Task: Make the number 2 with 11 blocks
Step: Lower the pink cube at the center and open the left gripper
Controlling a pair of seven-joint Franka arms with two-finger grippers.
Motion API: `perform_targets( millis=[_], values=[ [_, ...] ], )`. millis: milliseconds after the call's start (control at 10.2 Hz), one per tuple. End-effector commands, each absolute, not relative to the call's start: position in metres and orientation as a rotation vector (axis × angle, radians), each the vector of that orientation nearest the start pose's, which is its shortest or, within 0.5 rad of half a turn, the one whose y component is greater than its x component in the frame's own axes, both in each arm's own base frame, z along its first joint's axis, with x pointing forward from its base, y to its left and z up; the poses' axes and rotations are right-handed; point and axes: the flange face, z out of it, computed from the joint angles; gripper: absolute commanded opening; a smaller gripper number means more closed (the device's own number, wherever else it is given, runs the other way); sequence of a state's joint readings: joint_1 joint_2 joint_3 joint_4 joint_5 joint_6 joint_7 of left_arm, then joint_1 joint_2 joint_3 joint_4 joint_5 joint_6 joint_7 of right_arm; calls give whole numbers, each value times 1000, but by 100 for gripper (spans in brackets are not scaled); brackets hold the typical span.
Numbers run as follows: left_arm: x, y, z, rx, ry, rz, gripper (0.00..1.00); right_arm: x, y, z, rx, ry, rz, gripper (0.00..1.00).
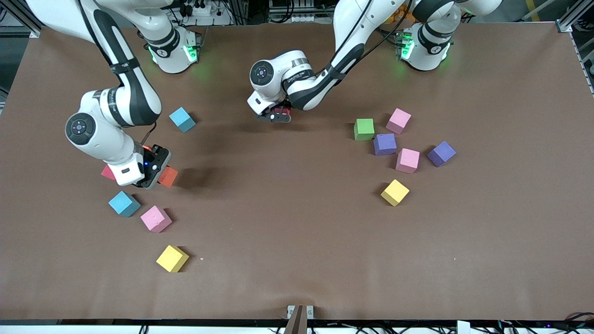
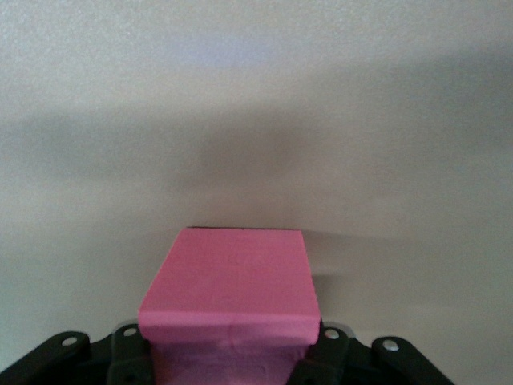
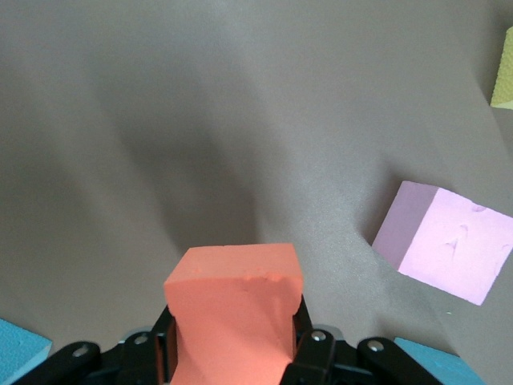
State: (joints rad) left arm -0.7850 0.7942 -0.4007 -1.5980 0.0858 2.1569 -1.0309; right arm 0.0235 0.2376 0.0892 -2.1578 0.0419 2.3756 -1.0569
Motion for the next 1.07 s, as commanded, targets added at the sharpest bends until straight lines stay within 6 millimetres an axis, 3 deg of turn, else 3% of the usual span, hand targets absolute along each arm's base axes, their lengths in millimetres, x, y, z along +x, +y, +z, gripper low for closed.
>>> perform_targets(
  millis=[0, 293, 586, 683, 781, 879, 976],
  values=[
    [287, -615, 181, -3051, 258, 396, 100, 554, 64, 294, -2595, -1644, -11, 31],
    [294, -614, 203, -3068, 209, 383, 100, 551, 77, 297, -2571, -1672, 5, 31],
    [318, -601, 252, -3071, 101, 336, 100, 542, 100, 304, -2523, -1715, 45, 31],
    [342, -581, 269, -3051, 40, 337, 100, 541, 106, 304, -2507, -1699, 39, 31],
    [362, -556, 282, -3036, -17, 334, 100, 540, 125, 308, -2475, -1753, 24, 31],
    [372, -528, 293, -3031, -59, 311, 100, 536, 144, 308, -2446, -1797, 23, 31],
    [384, -497, 300, -3034, -111, 276, 100, 533, 148, 313, -2434, -1814, 26, 31]
  ],
)
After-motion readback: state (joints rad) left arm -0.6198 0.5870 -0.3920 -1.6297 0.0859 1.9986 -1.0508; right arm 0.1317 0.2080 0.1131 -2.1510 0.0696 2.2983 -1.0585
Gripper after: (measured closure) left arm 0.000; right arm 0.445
